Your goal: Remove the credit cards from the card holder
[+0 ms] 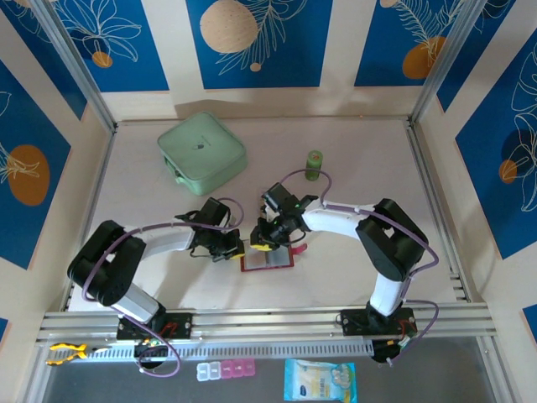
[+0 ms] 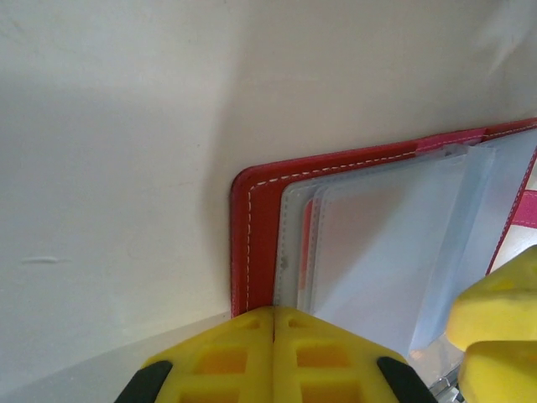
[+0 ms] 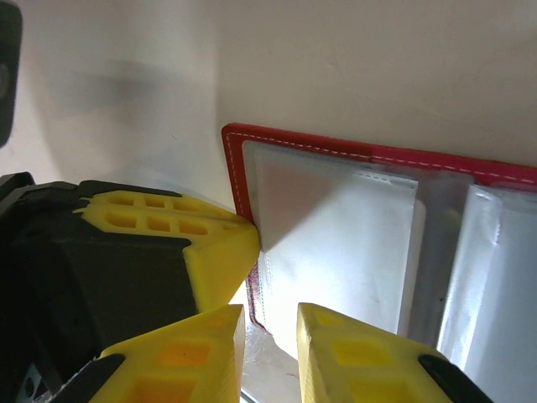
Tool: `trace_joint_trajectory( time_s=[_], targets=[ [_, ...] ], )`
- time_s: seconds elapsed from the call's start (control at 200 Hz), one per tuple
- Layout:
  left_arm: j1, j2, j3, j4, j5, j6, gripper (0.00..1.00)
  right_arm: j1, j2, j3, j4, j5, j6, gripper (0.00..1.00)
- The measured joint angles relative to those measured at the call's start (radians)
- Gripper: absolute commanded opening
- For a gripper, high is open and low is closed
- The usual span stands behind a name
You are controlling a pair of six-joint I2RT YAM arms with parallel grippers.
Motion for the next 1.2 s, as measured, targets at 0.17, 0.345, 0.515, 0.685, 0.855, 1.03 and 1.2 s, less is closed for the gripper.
trace_joint_trajectory(
  time_s=[0.17, 0.345, 0.515, 0.685, 0.855, 1.03, 1.2],
  targets=[
    [0.0, 0.0, 0.004, -0.016, -0.001, 0.003, 0.0, 0.002, 0.023, 0.002, -0.02, -0.001, -0.012, 0.24],
    [0.0, 0.002, 0.016, -0.046, -0.005, 0.012, 0.0, 0.01, 0.063, 0.015, -0.028, -0.012, -0.024, 0.24],
    [0.0, 0.003, 0.025, -0.069, -0.01, 0.029, 0.0, 0.013, 0.08, 0.028, -0.033, -0.024, -0.03, 0.24],
    [0.0, 0.004, 0.027, -0.076, -0.011, 0.029, 0.0, 0.014, 0.082, 0.038, -0.058, -0.017, -0.031, 0.24],
    [0.0, 0.006, 0.034, -0.091, -0.018, 0.029, 0.0, 0.014, 0.082, 0.046, -0.084, 0.003, -0.038, 0.24],
    [0.0, 0.007, 0.035, -0.095, -0.019, 0.03, 0.0, 0.011, 0.082, 0.046, -0.09, 0.011, -0.049, 0.24],
    [0.0, 0.007, 0.035, -0.097, -0.019, 0.03, 0.0, 0.003, 0.082, 0.041, -0.086, 0.005, -0.057, 0.24]
  ],
)
